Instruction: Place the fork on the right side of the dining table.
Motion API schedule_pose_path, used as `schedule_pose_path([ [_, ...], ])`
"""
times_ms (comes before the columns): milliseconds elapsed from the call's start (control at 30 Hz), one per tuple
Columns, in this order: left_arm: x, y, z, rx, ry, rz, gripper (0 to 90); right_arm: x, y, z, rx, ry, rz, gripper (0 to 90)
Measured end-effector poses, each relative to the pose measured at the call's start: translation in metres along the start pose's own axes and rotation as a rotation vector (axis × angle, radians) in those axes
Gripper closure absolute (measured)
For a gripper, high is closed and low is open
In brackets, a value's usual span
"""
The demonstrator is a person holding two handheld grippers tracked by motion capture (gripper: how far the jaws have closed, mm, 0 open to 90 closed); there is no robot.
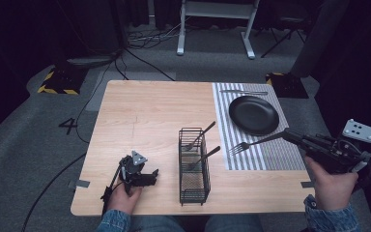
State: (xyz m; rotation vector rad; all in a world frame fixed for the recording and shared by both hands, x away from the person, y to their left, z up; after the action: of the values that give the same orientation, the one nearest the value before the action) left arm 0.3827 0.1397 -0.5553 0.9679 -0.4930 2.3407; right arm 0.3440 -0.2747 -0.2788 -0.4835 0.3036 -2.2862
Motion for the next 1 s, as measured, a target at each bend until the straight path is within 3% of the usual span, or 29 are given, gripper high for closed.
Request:
schedule_pose_path([
  [467, 0.0, 0.0, 0.0, 0.0, 0.0, 0.0, 12.5, -0.02, 0.052, -0.007, -0.095, -0.024, -0.072, 87.2],
  [1000, 0.0, 0.0, 0.0, 0.0, 0.0, 0.0, 12.5, -0.038, 0.097, -0.025, -0.191, -0.048, -0.13, 87.2],
])
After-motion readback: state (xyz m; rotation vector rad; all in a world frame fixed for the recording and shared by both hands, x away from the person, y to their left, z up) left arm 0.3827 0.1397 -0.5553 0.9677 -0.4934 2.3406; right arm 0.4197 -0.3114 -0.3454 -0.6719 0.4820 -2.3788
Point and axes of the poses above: each handheld gripper's, and its own axes: x roughly backward along the jaws, z roughly out of its top, y roughly to its right, the point moved 7 cm from there along -x, roughly forward along the jaws, and after that the axes turned 13 degrees about -x, right-handed, at the moved point
